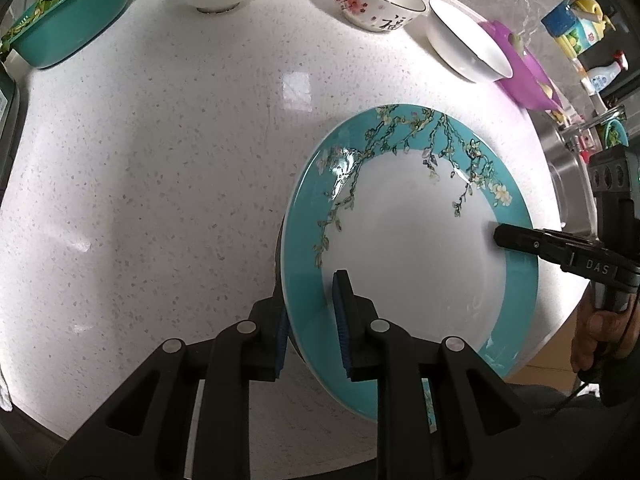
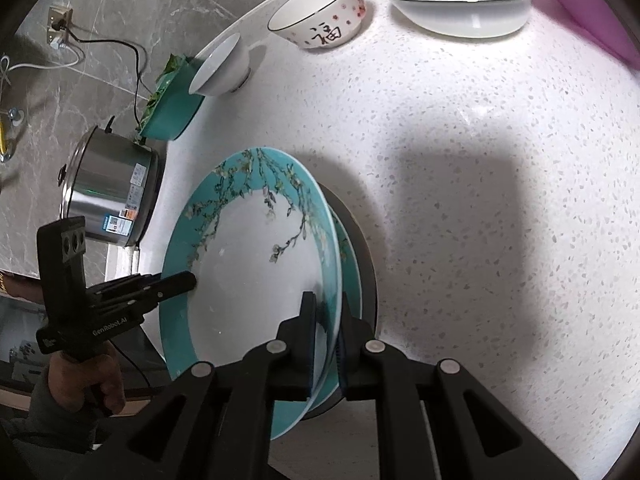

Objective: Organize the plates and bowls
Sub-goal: 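Carry the teal plate with both grippers and lower it onto the teal plate stack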

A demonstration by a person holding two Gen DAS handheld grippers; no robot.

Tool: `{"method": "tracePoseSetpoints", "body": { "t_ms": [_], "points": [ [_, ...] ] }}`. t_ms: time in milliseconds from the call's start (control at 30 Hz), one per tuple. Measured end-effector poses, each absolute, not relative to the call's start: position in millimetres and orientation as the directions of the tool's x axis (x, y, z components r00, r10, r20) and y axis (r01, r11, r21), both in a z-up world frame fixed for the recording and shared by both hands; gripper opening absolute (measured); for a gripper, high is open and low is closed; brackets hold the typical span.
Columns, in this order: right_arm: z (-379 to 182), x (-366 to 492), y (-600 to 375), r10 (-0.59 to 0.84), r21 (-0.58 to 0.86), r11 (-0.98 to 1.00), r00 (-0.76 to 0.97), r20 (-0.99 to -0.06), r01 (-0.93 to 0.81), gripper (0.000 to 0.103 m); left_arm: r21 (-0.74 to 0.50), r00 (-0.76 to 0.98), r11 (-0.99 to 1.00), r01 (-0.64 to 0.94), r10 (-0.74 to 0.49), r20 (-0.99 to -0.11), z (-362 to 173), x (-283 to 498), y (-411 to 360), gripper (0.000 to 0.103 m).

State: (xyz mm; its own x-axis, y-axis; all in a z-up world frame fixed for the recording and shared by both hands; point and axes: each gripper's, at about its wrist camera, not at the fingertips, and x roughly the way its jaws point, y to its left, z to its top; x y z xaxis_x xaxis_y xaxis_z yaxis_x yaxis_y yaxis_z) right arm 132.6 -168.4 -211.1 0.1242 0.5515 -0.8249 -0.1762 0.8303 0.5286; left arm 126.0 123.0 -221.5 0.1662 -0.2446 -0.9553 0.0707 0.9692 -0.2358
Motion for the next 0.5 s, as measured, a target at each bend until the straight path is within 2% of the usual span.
{"method": "tracePoseSetpoints", "body": {
  "t_ms": [500],
  "points": [
    [-207.6, 126.9, -157.8, 0.487, 0.445, 0.863, 0.165, -0.858, -0.238, 0.014, -0.205, 0.178, 0.974, 0.092, -0.219, -0.959, -229.4, 126.1, 112.9, 0.021]
  ]
}}
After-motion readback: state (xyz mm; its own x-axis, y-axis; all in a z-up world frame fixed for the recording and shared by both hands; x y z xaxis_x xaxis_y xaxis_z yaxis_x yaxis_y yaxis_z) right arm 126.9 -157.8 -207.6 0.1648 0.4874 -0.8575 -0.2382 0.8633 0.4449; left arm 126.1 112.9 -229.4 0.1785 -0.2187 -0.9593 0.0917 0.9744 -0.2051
